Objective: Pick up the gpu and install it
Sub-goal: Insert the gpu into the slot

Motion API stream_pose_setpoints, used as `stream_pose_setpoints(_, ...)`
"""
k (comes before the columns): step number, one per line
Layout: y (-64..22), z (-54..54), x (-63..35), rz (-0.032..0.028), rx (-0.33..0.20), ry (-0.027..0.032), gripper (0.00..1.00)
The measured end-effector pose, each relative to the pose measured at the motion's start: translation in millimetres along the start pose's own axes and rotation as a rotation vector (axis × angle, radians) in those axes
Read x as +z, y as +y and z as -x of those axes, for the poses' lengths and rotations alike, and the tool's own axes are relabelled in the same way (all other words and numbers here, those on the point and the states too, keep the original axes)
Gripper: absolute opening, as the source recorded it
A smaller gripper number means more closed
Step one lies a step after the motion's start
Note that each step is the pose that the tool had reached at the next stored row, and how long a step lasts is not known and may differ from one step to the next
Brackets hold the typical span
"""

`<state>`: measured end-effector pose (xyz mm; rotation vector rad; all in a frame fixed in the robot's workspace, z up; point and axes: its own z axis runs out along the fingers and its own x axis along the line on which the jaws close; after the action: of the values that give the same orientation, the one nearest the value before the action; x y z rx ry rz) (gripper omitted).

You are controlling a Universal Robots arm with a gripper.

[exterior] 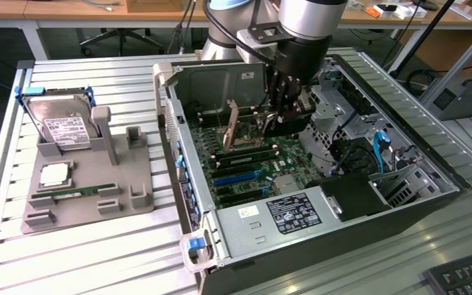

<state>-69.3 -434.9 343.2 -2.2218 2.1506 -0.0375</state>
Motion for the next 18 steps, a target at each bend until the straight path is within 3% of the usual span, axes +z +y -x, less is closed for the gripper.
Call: stream_pose_setpoints(18, 12.1, -4.5, 7.6, 0.0, 0.0, 0.0, 0.27)
